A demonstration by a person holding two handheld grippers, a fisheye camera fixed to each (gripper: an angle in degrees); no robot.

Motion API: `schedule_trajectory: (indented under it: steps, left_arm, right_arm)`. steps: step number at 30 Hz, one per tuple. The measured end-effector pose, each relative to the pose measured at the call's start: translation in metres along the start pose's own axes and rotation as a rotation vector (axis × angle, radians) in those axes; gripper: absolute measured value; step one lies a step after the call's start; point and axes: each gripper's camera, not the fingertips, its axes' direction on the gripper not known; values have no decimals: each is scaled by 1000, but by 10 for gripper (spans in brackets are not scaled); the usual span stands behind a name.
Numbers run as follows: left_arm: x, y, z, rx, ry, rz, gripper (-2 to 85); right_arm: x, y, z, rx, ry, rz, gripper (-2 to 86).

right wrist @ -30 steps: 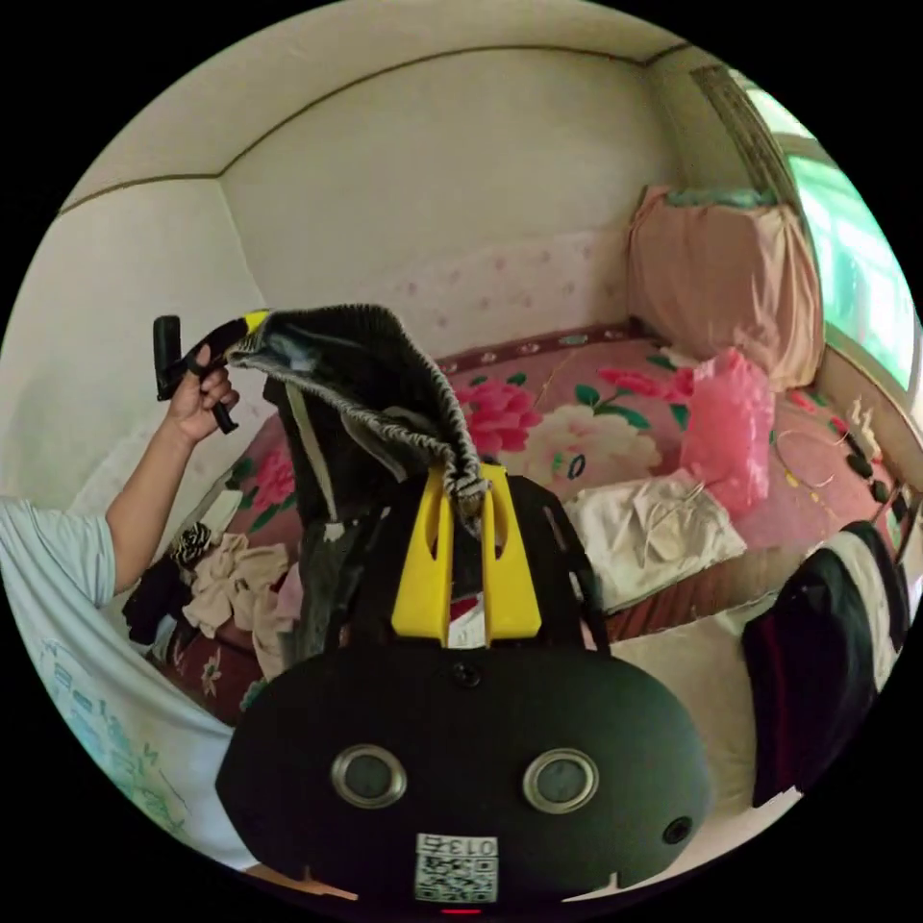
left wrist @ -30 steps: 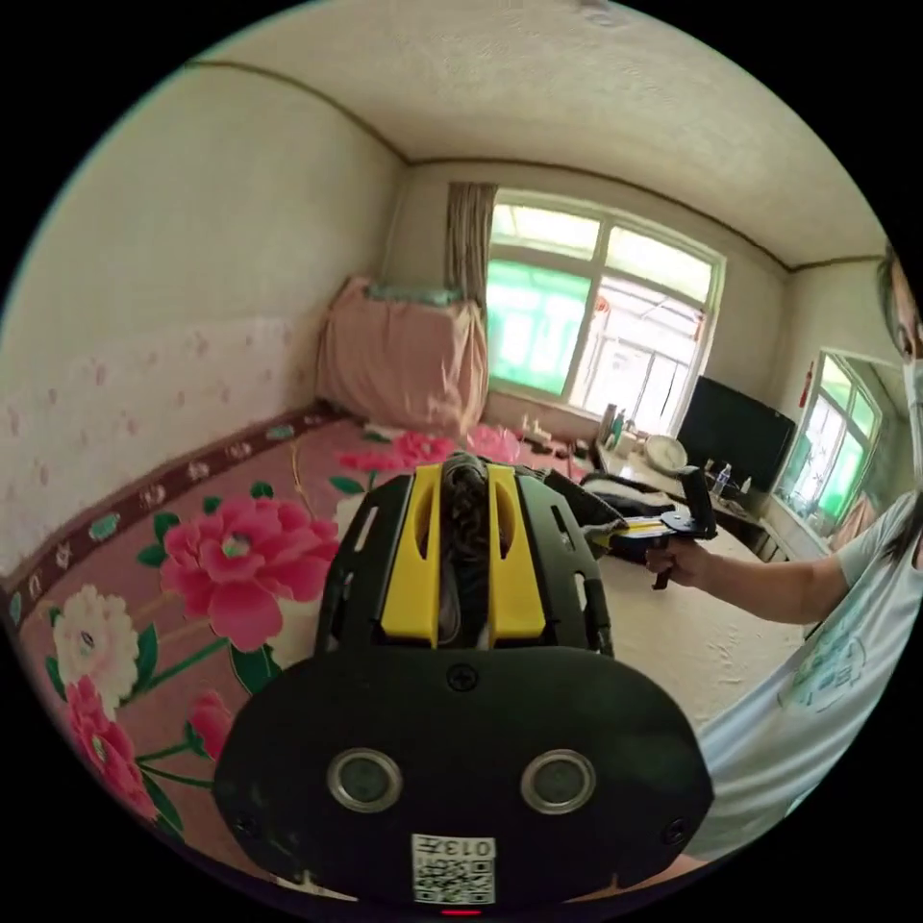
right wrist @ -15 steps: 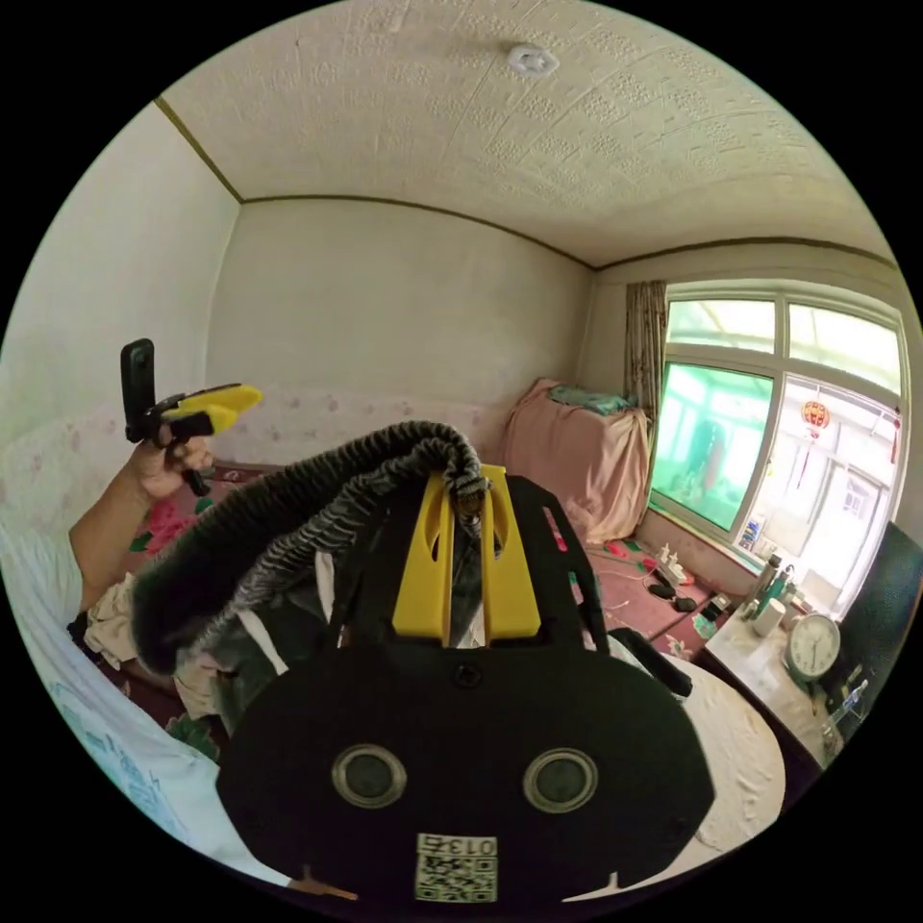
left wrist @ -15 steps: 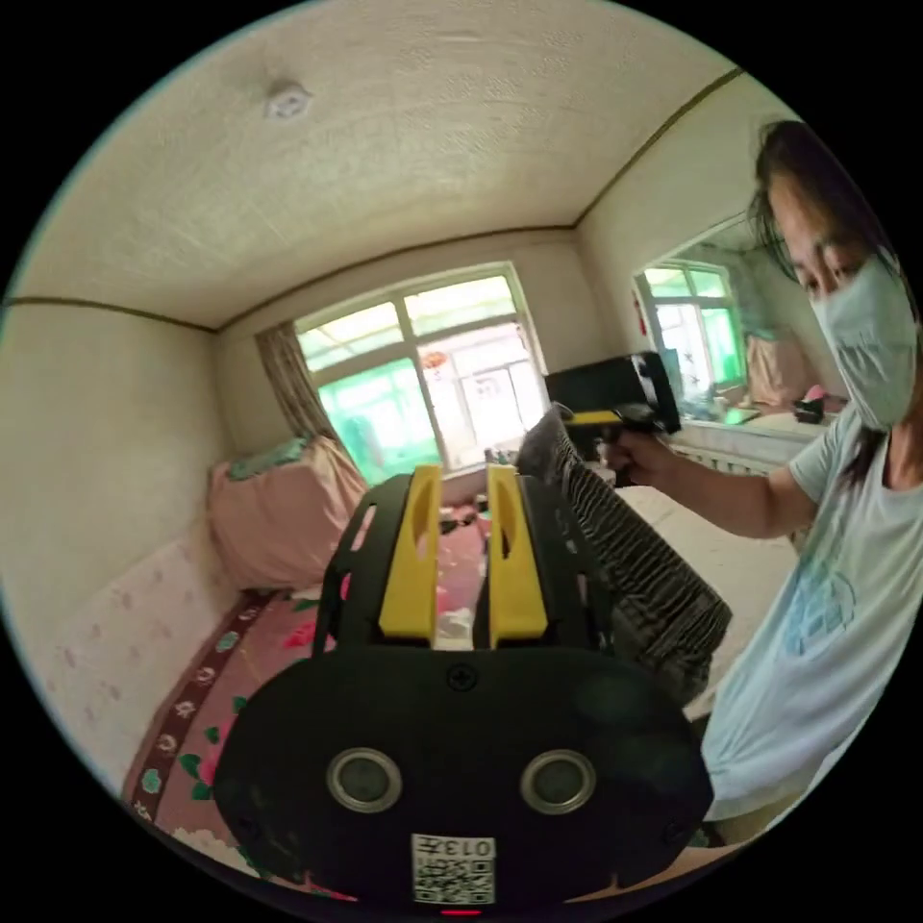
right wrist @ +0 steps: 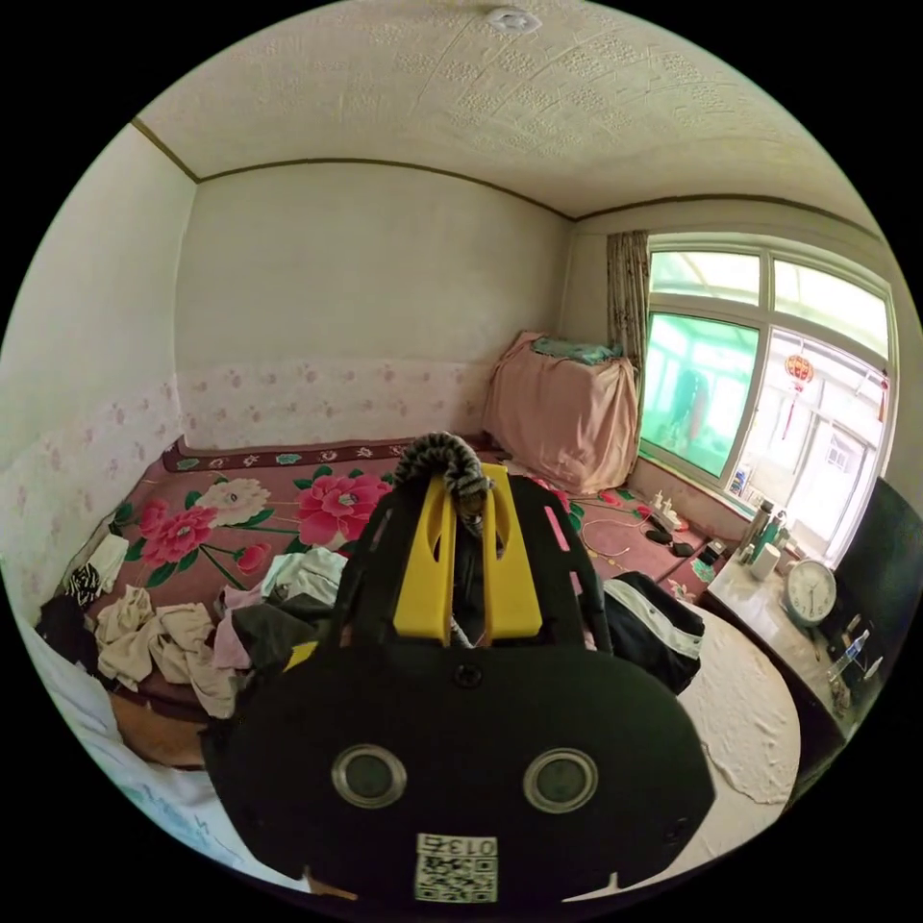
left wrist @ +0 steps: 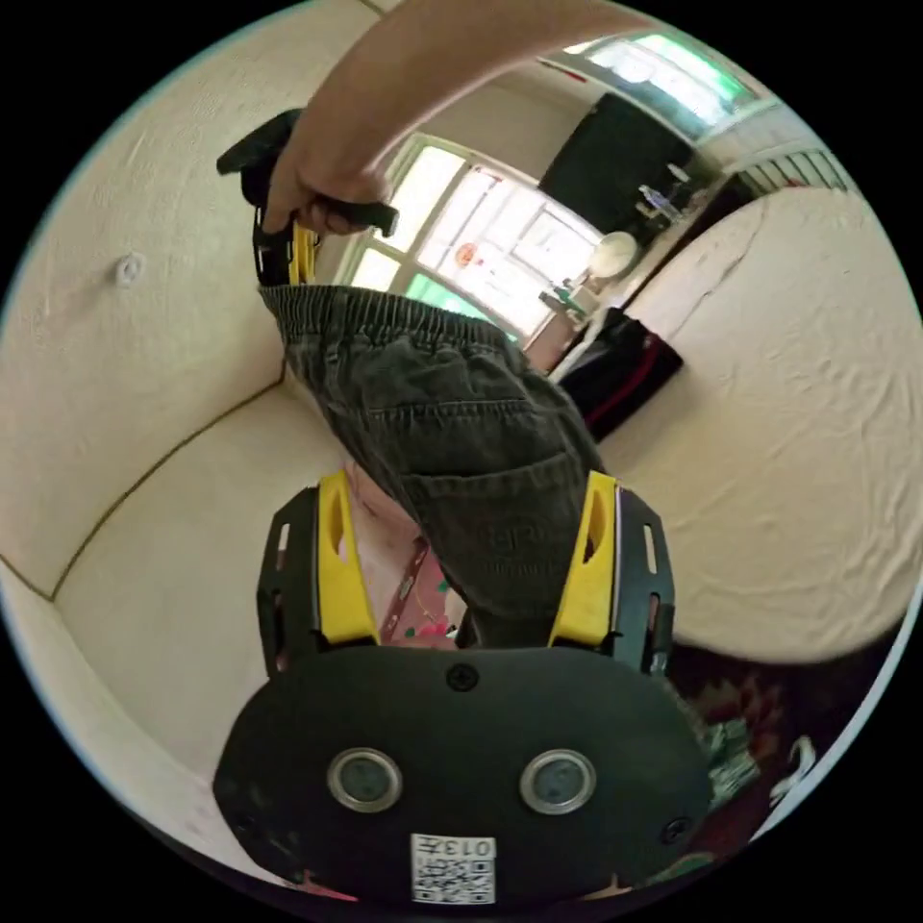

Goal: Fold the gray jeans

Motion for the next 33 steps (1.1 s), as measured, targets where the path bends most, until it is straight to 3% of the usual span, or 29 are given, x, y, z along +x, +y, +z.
schedule_trajectory:
  steps: [3,4,7,12,16,21,26,33]
  left_arm:
    - [-23,-10,37,-119,107,-203,300]
    - [-31,-12,49,-153,162,-218,194]
    - [-69,-9,56,-166,210,-207,15]
    - [-220,4,55,10,505,-434,-4]
    - [-326,-54,12,255,421,-390,-5]
    - [-395,-154,-41,537,434,-265,-5]
    - [-380,-236,-64,699,654,-108,-5]
    - [-273,-348,-45,877,1175,23,-4]
  right_arm:
    - [-22,3,-21,13,-34,-9,52]
    - [-30,5,-31,23,-44,-22,52]
    - [-44,12,-59,32,34,-98,52]
    - [8,28,-118,116,119,7,50]
    - [18,20,-203,326,216,-53,48]
    - [24,-1,-334,611,400,-86,44]
    - [48,20,-473,717,595,-46,41]
    - [64,53,-614,688,910,24,40]
